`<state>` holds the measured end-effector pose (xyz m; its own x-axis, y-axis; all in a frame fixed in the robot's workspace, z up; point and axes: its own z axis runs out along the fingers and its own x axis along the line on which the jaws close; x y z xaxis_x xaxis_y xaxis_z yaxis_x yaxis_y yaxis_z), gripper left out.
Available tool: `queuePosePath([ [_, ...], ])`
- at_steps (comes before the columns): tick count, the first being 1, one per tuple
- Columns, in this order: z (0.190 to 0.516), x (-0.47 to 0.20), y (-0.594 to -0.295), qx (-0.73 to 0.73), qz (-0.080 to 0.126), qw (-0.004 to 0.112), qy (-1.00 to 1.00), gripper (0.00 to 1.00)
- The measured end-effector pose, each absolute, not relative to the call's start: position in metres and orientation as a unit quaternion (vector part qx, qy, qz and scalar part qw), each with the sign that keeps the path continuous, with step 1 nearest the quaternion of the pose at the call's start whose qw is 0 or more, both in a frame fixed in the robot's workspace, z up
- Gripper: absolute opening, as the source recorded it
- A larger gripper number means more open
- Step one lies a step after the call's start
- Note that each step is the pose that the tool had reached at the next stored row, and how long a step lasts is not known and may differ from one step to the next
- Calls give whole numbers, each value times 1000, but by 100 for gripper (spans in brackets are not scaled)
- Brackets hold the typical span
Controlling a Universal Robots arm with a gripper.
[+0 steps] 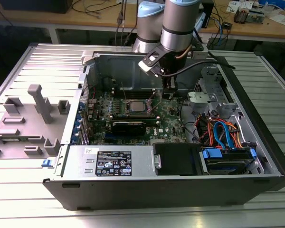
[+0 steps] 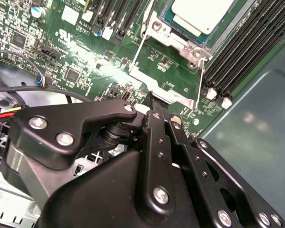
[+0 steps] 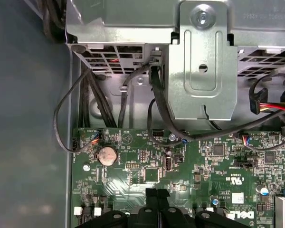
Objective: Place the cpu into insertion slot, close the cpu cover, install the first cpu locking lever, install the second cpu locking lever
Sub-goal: 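Close the cpu cover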
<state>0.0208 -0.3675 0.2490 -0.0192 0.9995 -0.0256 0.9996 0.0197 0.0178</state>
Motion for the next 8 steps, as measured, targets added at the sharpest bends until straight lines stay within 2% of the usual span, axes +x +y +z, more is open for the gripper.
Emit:
queuePosePath([
  [8,249,20,-368,700,-3,15,714,11],
])
